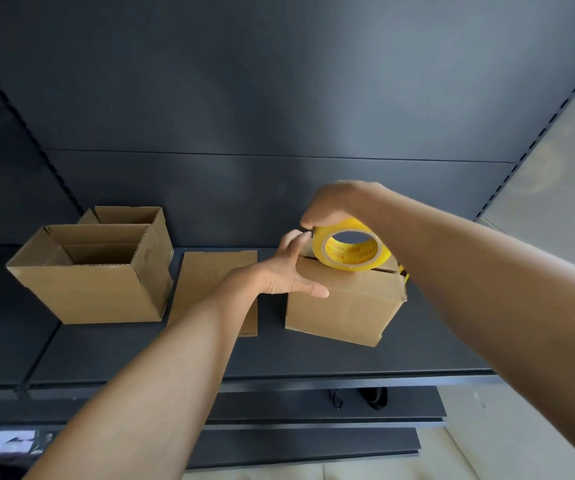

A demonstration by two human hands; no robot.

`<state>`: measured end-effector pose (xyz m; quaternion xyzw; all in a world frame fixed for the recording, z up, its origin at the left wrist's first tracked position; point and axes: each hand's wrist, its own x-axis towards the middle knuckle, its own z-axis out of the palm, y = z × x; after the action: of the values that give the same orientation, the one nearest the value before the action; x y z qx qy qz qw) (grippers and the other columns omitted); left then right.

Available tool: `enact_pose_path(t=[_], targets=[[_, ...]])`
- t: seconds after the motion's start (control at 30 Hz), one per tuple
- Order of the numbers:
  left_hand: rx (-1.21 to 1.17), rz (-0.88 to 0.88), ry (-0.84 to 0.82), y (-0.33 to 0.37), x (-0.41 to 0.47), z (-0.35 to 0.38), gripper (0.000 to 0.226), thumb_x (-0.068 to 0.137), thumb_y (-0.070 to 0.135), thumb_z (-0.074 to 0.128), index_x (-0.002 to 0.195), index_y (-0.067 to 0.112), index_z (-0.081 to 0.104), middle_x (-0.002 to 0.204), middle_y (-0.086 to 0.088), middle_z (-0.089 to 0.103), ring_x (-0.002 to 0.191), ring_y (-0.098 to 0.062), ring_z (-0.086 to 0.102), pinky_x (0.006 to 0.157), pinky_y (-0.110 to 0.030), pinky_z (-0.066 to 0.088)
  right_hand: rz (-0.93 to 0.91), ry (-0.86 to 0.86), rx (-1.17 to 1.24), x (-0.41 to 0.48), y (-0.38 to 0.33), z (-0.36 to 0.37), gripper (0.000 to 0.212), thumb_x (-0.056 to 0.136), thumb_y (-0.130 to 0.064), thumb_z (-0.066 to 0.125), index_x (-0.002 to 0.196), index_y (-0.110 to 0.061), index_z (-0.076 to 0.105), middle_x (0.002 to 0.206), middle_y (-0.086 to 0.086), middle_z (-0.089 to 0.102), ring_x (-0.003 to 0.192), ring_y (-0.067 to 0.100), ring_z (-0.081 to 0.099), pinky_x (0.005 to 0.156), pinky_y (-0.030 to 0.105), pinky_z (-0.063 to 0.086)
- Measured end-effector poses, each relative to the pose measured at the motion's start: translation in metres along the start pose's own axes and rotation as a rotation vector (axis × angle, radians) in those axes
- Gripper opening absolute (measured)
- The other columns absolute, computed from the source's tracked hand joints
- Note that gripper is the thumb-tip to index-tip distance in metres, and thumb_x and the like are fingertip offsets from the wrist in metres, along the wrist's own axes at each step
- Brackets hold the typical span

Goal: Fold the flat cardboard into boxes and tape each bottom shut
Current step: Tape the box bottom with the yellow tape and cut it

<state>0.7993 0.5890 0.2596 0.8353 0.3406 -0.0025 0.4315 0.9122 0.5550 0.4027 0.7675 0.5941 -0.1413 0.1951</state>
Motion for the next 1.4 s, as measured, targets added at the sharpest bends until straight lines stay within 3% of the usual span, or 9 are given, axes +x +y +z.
enact_pose_path(t=[0.07,0.2,0.37,0.5,0.77,0.93,1.03,1.13,1.4], targets=[[0.011,-0.005,0.000,0.000,0.001,0.000,0.118,0.068,0.052,0.078,0.150,0.034,-0.004,0.146,0.030,-0.012,0.143,-0.009,0.010,0.108,-0.033,0.026,0.012,0.011,0.053,-0.006,0.014,-0.003,0.031,0.088,-0.051,0.049,0.088,-0.021,0.058,0.097,-0.001,0.057,0.082,0.018,0.055,0.074,0.030,0.046],[0.068,-0.029,-0.009,0.000,0.001,0.000,0.119,0.065,0.060,0.075,0.149,0.037,-0.006,0.145,0.033,-0.013,0.143,-0.011,0.012,0.111,-0.040,0.028,0.056,0.034,0.127,-0.007,0.027,0.006,0.055,0.078,-0.075,0.049,0.096,-0.023,0.055,0.105,-0.001,0.059,0.099,0.024,0.056,0.086,0.037,0.048],[0.121,-0.045,-0.022,0.004,-0.003,0.000,0.115,0.068,0.063,0.071,0.149,0.037,-0.007,0.144,0.034,-0.015,0.142,-0.013,0.017,0.107,-0.040,0.031,0.079,0.032,0.118,-0.014,0.029,0.008,0.058,0.086,-0.067,0.036,0.123,-0.026,0.053,0.129,0.001,0.052,0.118,0.027,0.049,0.086,0.038,0.041],[0.138,-0.059,-0.017,0.007,-0.005,0.001,0.114,0.070,0.062,0.071,0.149,0.035,-0.007,0.144,0.033,-0.015,0.141,-0.012,0.018,0.106,-0.037,0.032,0.077,0.003,0.146,-0.016,0.038,0.004,0.038,0.081,-0.063,0.050,0.086,-0.025,0.054,0.102,0.000,0.054,0.096,0.024,0.054,0.083,0.035,0.045],[0.154,-0.033,-0.026,0.013,-0.006,0.001,0.114,0.073,0.059,0.071,0.150,0.030,-0.008,0.148,0.025,-0.015,0.143,-0.015,0.015,0.105,-0.034,0.028,0.176,-0.031,0.080,-0.018,0.069,0.019,0.065,0.067,-0.083,0.053,0.096,-0.025,0.052,0.104,-0.002,0.054,0.101,0.026,0.053,0.082,0.035,0.044],[0.142,-0.046,-0.027,0.014,-0.005,0.002,0.113,0.073,0.058,0.071,0.150,0.032,-0.008,0.149,0.025,-0.017,0.144,-0.016,0.014,0.104,-0.034,0.029,0.154,-0.030,0.237,-0.015,0.104,0.021,0.056,0.073,-0.079,0.050,0.092,-0.026,0.053,0.110,0.003,0.055,0.105,0.028,0.052,0.090,0.039,0.042],[0.139,-0.051,-0.018,0.013,-0.006,0.003,0.113,0.073,0.057,0.071,0.149,0.032,-0.008,0.148,0.025,-0.016,0.144,-0.018,0.014,0.104,-0.035,0.031,0.162,0.002,0.227,-0.009,0.114,0.026,0.062,0.061,-0.086,0.054,0.076,-0.025,0.054,0.094,-0.001,0.059,0.096,0.026,0.055,0.090,0.039,0.045],[0.114,-0.071,-0.002,0.012,-0.007,0.000,0.111,0.075,0.054,0.072,0.150,0.032,-0.006,0.148,0.026,-0.015,0.143,-0.018,0.015,0.104,-0.034,0.030,0.234,0.025,0.120,-0.012,0.130,0.030,0.062,0.060,-0.083,0.060,0.064,-0.022,0.051,0.073,-0.005,0.053,0.079,0.023,0.055,0.074,0.033,0.042],[0.093,-0.093,0.003,0.014,-0.009,0.003,0.112,0.075,0.054,0.071,0.150,0.033,-0.010,0.147,0.028,-0.018,0.144,-0.015,0.012,0.105,-0.033,0.028,0.223,-0.058,0.174,0.004,0.153,0.066,0.065,0.060,-0.086,0.055,0.068,-0.022,0.054,0.076,-0.004,0.054,0.090,0.025,0.058,0.088,0.038,0.047]])
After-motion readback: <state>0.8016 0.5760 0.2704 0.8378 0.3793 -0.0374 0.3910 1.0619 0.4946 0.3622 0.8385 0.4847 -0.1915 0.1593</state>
